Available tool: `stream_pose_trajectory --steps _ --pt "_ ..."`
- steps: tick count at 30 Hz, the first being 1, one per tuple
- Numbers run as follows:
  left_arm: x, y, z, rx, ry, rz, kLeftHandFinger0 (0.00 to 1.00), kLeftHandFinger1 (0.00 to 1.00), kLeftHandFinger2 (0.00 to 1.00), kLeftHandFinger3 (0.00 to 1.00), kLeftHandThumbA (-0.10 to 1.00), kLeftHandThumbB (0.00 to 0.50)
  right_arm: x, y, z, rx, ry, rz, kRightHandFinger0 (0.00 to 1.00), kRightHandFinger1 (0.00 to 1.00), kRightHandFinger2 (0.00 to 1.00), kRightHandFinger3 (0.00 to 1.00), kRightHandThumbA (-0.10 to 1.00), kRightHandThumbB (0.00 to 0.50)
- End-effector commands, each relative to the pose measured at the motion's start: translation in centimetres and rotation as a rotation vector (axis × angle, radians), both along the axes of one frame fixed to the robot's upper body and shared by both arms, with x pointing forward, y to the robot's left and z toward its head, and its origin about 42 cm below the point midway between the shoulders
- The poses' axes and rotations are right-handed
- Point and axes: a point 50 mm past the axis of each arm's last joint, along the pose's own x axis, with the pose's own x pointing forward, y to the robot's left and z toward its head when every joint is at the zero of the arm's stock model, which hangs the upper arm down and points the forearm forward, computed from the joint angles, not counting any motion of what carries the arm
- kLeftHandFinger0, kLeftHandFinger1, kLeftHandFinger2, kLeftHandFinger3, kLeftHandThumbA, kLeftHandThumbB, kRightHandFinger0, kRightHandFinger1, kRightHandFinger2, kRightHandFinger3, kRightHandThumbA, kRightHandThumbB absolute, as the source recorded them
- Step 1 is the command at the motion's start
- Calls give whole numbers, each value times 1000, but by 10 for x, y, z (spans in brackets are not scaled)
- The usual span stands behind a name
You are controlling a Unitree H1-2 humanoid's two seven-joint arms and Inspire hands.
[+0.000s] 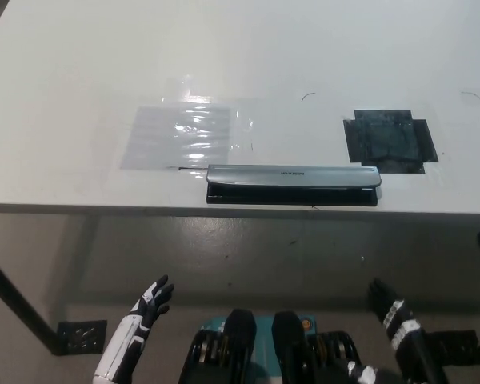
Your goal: The paper pin puncher is placed at the center of the table and close to the robot and the robot uses its right fist to press on the paper pin puncher
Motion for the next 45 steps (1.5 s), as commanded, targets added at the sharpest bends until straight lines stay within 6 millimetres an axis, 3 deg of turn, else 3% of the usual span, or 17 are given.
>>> stream_pose_trajectory --steps 1,2,4,5,7,8,9,13,16,19,22,25,31,35,40,43,45 --pt "4 1 7 6 -66 -35 1000 1000 1000 1000 1000 317 27 4 61 153 -184 -3 1000 1000 1000 1000 1000 327" --pt "5 1 8 10 -71 -32 1000 1000 1000 1000 1000 309 33 5 75 147 -222 3 1000 1000 1000 1000 1000 288" --pt "8 2 9 4 -71 -31 1000 1000 1000 1000 1000 295 48 9 113 178 -306 30 1000 1000 1000 1000 1000 274" --pt "8 2 9 -3 -71 -29 1000 1000 1000 1000 1000 286 55 10 128 190 -336 40 788 812 878 932 1000 279" --pt "7 3 8 -2 -69 -22 1000 1000 1000 1000 1000 284 70 14 161 208 -362 108 89 58 139 251 1000 250" --pt "6 3 8 4 -69 -20 1000 1000 1000 1000 1000 292 78 17 180 162 -387 117 4 2 6 28 1000 192" --pt "7 3 9 5 -72 -20 1000 1000 1000 1000 1000 285 83 20 192 153 -401 127 0 0 0 1 1000 206" --pt "7 3 11 2 -79 -21 1000 1000 1000 1000 1000 271 106 44 232 160 -448 169 0 0 0 0 1000 141" --pt "7 4 12 -2 -88 -24 1000 1000 1000 1000 1000 269 128 65 246 184 -443 178 0 0 0 0 1000 169" --pt "8 3 14 9 -94 -21 1000 1000 1000 1000 1000 264 150 86 254 125 -460 138 0 0 0 0 1000 159" --pt "11 4 15 5 -96 -25 1000 1000 1000 1000 1000 259 167 104 250 153 -443 148 0 0 0 0 1000 142" --pt "10 5 15 14 -99 -26 1000 1000 1000 1000 1000 265 195 129 234 174 -351 176 1 0 15 39 1000 192" --pt "13 4 19 -2 -93 -26 1000 1000 1000 1000 1000 281 226 150 214 179 -236 202 0 0 107 74 1000 242" --pt "14 4 20 11 -100 -27 1000 1000 1000 1000 1000 288 242 159 201 128 -165 178 6 45 218 133 1000 253" --pt "15 4 22 8 -97 -27 1000 1000 1000 1000 1000 305 253 162 176 108 -103 146 90 137 321 180 1000 233" --pt "15 3 23 9 -98 -25 1000 1000 1000 1000 1000 323 264 155 158 61 -50 120 85 218 411 285 1000 238" --pt "15 4 22 15 -102 -28 1000 1000 1000 1000 1000 303 268 151 152 71 -30 100 175 249 430 347 1000 223"
